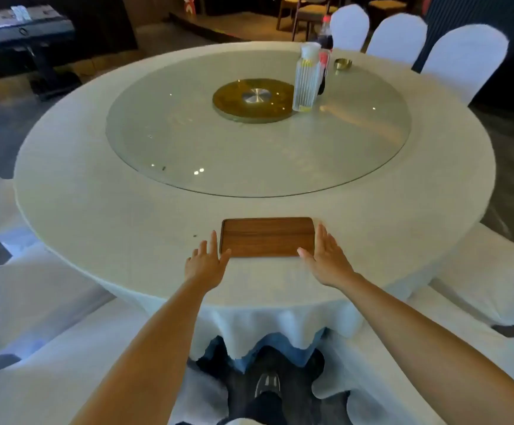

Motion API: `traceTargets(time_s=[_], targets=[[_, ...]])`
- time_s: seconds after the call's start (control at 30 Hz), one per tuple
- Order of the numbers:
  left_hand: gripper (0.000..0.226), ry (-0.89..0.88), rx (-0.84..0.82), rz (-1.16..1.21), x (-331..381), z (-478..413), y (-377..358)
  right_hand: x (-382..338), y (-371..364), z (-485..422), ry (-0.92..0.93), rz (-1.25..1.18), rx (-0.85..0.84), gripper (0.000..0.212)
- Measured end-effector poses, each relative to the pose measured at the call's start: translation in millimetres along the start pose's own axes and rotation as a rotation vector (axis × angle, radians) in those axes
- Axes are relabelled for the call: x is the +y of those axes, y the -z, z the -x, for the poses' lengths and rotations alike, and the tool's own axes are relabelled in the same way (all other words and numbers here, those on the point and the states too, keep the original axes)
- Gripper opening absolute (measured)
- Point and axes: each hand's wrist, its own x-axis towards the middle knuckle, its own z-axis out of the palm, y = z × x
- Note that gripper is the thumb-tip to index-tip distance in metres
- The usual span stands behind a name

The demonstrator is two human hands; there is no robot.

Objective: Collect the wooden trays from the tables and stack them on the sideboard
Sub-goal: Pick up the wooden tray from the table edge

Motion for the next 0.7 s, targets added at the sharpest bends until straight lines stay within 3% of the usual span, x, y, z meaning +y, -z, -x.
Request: traceTargets(time_s=[0.3, 0.7], targets=[[0.069, 0.096, -0.147, 0.022, 14.8, -81.4, -13.2, 3.2, -0.3, -81.4, -0.194, -0.073, -0.083, 0.072], [0.053, 0.235, -0.161, 0.091, 10.0, -104.4, -26.1, 9.0, -10.2, -107.5, -0.369, -0.189, -0.116, 0.073]])
